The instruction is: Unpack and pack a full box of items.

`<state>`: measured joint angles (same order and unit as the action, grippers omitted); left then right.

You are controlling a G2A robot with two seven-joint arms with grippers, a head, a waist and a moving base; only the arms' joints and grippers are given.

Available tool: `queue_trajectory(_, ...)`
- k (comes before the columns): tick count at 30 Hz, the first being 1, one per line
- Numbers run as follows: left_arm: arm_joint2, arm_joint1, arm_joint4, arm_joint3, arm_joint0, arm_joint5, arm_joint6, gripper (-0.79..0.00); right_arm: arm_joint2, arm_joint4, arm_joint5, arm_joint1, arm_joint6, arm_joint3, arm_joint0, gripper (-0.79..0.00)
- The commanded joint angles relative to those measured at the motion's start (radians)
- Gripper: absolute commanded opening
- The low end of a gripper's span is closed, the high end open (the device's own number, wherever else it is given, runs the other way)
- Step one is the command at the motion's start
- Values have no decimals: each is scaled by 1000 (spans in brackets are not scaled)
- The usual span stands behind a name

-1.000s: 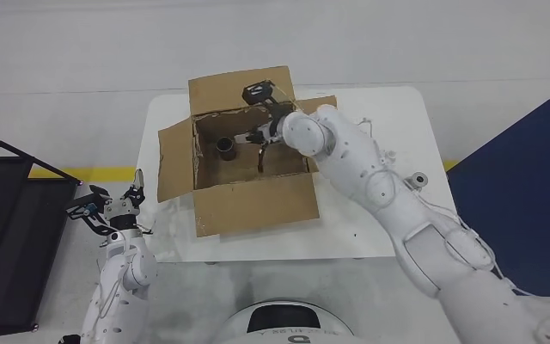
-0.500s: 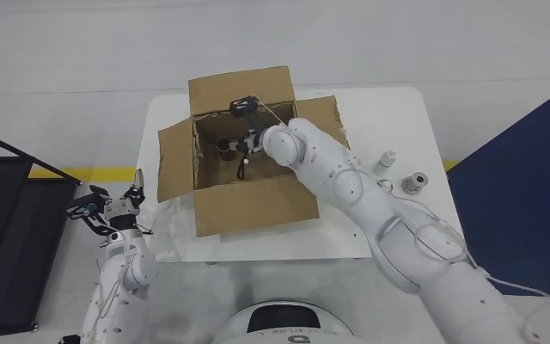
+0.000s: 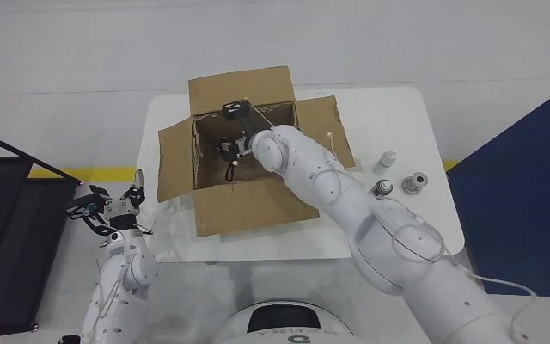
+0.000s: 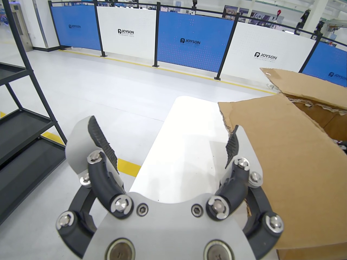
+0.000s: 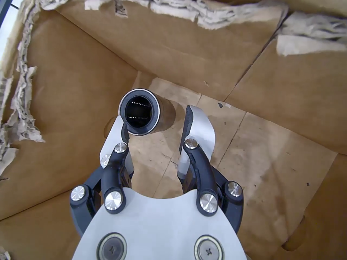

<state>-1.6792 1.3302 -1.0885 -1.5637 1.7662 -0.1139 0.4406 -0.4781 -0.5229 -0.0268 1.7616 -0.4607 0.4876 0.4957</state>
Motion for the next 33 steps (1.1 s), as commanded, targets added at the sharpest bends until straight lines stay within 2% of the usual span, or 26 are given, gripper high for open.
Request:
queue_trajectory(1,0,0,0,0,0,0,0,0,3,-2,-7,14,7,-34,-8,-409)
queue_trajectory(4,0,0,0,0,0,0,0,0,5,-7,-21,33,27,-70,-18,-419)
queue_trajectory(7,0,0,0,0,0,0,0,0,2,-9,-38,49,59,-99,-26,-462)
queue_trajectory(11,0,0,0,0,0,0,0,0,2,-14,-46,69,72,-133,-34,-462)
queue_trajectory(20,0,0,0,0,0,0,0,0,6,-41,-55,103,36,-218,-47,-486)
queue_trajectory(24,0,0,0,0,0,0,0,0,-4,-36,-82,109,35,-239,-56,-585)
queue_trajectory(27,0,0,0,0,0,0,0,0,-12,-34,-95,111,36,-253,-61,-785)
queue_trajectory(33,0,0,0,0,0,0,0,0,-32,-16,-158,112,8,-266,-65,-785)
